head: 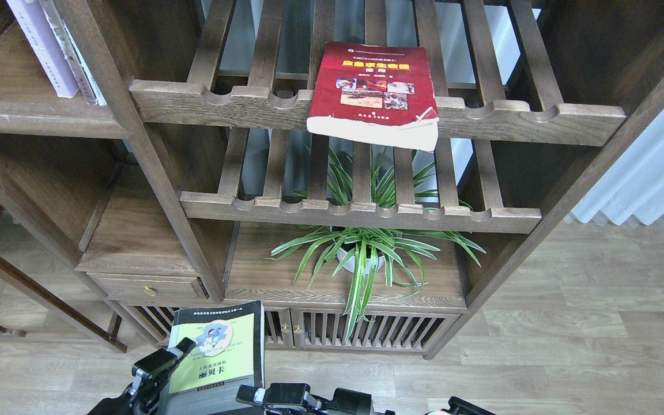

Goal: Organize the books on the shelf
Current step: 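Lower the dark green book and grasp it with the left gripper, then carry the dark green book with the left gripper toward the side shelf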

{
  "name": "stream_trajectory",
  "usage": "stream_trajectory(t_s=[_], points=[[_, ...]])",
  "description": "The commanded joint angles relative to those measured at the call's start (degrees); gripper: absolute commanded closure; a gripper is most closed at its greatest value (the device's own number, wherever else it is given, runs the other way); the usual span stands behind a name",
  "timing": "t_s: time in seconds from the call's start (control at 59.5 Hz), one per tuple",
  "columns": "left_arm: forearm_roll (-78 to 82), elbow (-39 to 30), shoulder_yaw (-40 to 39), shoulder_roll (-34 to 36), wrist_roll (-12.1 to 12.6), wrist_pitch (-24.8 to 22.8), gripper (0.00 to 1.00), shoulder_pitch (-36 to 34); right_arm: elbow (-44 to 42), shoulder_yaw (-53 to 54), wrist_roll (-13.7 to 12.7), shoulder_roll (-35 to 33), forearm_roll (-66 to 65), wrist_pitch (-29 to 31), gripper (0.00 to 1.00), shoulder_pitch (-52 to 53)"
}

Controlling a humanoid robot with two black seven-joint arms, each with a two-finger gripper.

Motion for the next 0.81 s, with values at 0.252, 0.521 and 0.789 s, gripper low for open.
stream_trajectory(t_s=[0.252, 0.521, 0.789], points=[[0.21, -2.75, 0.00, 4.51, 0.10, 0.04, 0.91, 0.23, -0.96, 1.59, -0.01, -0.01, -0.23, 0.01, 0.97, 2.44], [1.52, -4.07, -0.09, 6.71, 0.19, 0.04, 0.91, 0.67, -1.05, 1.59, -0.01, -0.01, -0.23, 0.01, 0.97, 2.44], [3.02, -4.68, -0.70, 8.21, 0.10, 0.04, 0.90, 1.02, -1.32, 1.77, -0.01, -0.01, -0.14, 0.01, 0.96, 2.36]])
